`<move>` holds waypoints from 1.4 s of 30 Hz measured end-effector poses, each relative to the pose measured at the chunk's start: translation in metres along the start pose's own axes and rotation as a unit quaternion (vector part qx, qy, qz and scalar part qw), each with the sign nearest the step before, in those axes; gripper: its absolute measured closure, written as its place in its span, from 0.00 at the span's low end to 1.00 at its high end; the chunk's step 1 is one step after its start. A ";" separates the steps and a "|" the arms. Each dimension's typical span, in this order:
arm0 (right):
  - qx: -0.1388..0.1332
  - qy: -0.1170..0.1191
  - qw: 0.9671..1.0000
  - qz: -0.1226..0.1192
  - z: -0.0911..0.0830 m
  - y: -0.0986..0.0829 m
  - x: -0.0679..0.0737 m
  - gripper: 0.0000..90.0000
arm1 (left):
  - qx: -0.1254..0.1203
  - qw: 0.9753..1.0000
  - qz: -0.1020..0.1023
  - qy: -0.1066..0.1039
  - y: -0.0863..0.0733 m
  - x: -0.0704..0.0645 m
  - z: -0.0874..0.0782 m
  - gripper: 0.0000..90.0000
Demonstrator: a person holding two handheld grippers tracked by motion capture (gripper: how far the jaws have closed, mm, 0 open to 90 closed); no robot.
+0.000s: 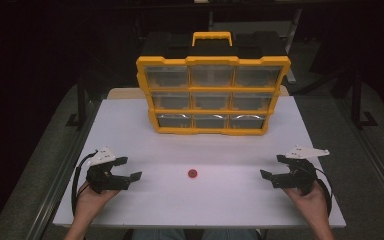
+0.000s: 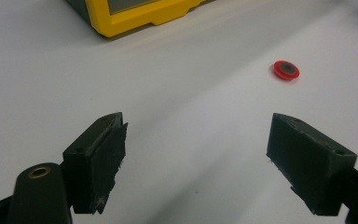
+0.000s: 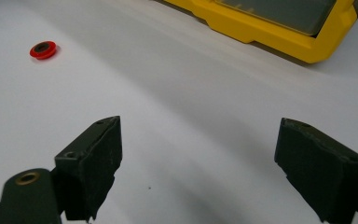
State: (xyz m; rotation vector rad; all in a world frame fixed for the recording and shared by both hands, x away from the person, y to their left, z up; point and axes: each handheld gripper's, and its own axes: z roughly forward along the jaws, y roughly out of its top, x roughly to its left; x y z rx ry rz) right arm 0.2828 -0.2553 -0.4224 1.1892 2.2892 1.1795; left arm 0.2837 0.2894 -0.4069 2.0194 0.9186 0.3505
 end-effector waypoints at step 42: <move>0.000 0.002 1.000 -0.006 -0.002 0.003 0.004 0.16 | 0.008 0.999 -0.007 -0.040 0.003 -0.002 0.007 0.25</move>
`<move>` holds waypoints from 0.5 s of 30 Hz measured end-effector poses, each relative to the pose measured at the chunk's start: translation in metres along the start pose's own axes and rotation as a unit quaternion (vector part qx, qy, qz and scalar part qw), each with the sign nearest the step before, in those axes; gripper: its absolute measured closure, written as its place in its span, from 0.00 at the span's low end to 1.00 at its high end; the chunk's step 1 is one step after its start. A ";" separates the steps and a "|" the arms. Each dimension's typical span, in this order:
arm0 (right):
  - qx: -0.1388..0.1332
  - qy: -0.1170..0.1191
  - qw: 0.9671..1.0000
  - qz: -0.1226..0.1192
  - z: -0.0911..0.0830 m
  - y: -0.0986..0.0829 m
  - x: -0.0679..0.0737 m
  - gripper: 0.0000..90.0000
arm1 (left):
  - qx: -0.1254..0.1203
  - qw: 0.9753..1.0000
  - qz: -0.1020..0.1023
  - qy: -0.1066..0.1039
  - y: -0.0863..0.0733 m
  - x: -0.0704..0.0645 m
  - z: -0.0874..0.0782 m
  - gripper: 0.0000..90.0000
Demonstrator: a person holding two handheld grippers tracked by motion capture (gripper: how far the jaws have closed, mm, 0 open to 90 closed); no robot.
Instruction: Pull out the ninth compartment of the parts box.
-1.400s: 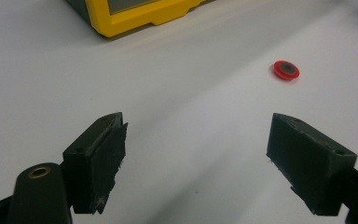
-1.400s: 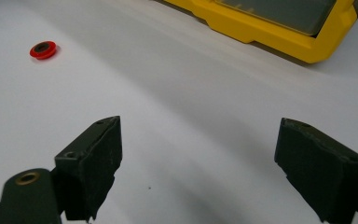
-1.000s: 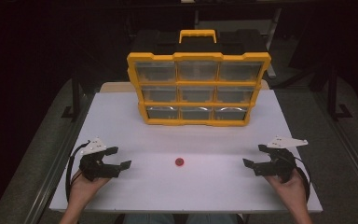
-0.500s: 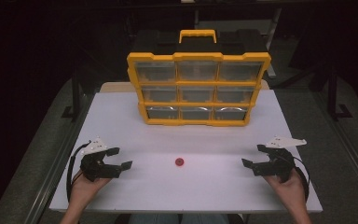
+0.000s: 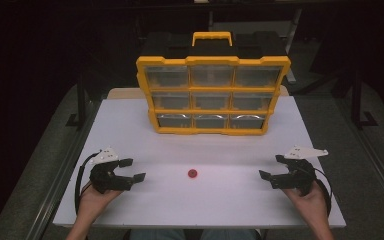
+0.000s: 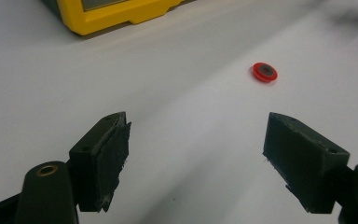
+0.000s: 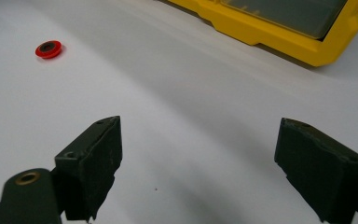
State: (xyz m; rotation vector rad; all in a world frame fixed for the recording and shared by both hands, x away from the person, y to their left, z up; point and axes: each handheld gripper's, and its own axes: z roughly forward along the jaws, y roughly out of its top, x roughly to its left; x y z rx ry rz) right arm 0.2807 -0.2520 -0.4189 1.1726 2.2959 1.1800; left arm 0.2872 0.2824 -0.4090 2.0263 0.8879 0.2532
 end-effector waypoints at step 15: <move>-0.005 -0.004 1.000 -0.004 -0.006 0.002 -0.006 0.16 | -0.006 0.997 0.005 -0.072 0.031 -0.018 0.030 0.27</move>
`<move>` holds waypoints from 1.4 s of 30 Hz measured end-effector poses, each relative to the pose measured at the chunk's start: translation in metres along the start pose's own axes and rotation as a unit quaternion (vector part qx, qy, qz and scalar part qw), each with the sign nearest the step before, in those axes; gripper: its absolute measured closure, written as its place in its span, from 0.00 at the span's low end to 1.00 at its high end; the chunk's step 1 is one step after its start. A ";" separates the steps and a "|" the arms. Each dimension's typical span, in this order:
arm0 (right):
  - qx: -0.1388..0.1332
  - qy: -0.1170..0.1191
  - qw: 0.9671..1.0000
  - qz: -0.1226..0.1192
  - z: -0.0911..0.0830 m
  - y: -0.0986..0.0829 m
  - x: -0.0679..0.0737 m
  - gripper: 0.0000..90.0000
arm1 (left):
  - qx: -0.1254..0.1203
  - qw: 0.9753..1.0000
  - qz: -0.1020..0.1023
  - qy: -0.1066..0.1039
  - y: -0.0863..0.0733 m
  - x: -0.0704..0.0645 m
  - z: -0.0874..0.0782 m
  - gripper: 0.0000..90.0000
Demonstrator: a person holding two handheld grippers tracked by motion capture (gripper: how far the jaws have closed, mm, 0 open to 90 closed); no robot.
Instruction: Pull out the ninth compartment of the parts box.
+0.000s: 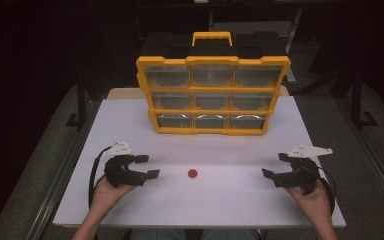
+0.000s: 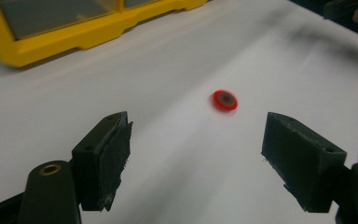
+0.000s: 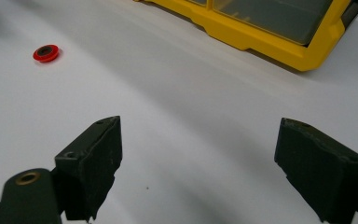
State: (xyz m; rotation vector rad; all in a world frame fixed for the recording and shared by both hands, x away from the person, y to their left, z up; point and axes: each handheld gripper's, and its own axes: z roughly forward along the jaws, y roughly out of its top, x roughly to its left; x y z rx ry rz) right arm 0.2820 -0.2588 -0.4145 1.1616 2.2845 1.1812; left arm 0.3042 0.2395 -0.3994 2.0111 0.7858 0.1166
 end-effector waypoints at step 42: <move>0.011 0.004 1.000 -0.010 0.001 -0.001 0.002 0.16 | -0.009 0.997 -0.052 -0.063 0.104 -0.038 0.152 0.34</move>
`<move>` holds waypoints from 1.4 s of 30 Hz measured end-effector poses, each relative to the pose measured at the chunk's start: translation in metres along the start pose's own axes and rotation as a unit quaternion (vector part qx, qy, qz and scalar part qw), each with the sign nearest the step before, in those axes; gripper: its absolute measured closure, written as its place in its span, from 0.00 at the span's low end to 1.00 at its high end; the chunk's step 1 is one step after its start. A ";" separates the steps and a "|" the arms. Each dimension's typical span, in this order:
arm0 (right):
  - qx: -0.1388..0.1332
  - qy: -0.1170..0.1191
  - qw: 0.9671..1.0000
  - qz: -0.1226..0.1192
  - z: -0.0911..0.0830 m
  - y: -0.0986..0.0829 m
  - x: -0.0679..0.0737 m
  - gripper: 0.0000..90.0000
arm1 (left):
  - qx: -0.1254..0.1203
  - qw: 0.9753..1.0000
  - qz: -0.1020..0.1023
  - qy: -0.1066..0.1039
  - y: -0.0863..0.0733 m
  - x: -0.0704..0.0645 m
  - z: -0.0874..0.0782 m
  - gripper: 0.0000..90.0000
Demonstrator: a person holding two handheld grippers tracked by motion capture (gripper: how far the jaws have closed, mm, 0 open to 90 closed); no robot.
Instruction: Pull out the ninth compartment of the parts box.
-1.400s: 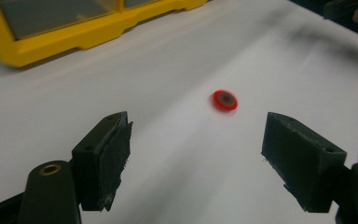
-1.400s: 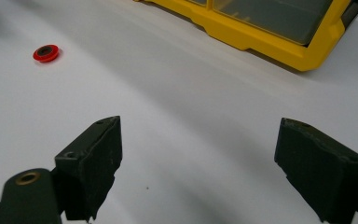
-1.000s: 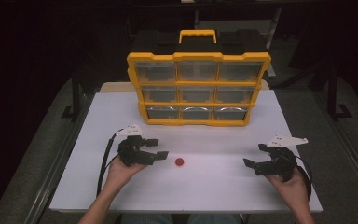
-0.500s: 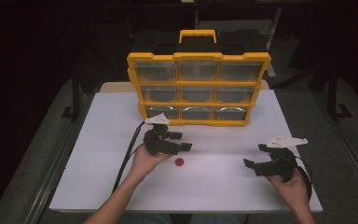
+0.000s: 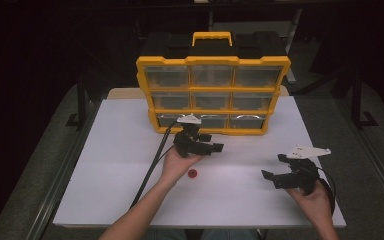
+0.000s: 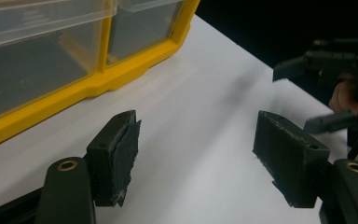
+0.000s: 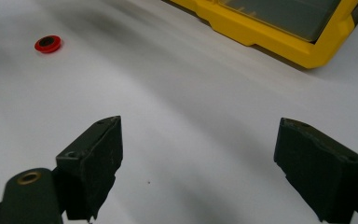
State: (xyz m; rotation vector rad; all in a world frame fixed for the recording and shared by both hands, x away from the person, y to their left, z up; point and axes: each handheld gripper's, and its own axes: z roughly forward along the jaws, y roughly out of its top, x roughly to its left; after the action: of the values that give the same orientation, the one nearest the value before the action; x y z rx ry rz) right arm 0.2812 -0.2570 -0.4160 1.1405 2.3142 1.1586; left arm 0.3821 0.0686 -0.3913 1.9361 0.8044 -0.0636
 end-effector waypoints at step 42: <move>-0.015 0.002 1.000 -0.006 -0.003 -0.001 -0.004 0.17 | -0.137 0.969 -0.205 0.013 0.026 0.010 0.099 0.73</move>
State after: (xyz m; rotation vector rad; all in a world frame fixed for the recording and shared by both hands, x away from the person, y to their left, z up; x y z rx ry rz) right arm 0.2817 -0.2619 -0.4154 1.1129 2.2959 1.1898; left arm 0.4331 -0.0144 -0.4248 1.4931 1.1587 -0.1677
